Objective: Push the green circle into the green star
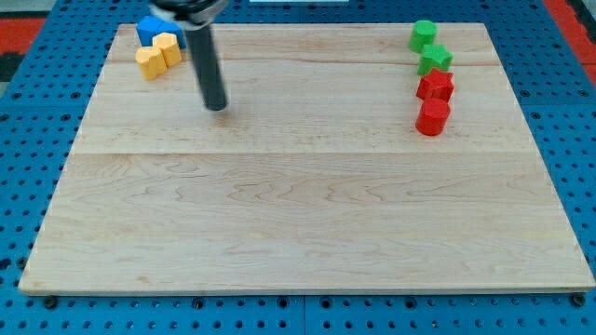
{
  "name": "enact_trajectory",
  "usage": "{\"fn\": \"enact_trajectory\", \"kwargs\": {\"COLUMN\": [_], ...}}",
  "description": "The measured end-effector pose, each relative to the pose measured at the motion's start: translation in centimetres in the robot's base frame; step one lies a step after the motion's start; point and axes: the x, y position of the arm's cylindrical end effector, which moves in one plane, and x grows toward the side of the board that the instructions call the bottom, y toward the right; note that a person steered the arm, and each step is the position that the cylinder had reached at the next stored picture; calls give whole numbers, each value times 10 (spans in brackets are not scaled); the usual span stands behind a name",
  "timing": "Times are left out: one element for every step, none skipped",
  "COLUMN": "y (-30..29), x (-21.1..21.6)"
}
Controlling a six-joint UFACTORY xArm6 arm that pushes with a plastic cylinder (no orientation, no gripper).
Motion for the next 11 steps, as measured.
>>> {"fn": "enact_trajectory", "kwargs": {"y": [65, 129, 161, 192, 229, 298, 328, 335, 319, 306, 290], "x": [-42, -91, -140, -155, -154, -155, -153, -144, -149, -156, -127]}}
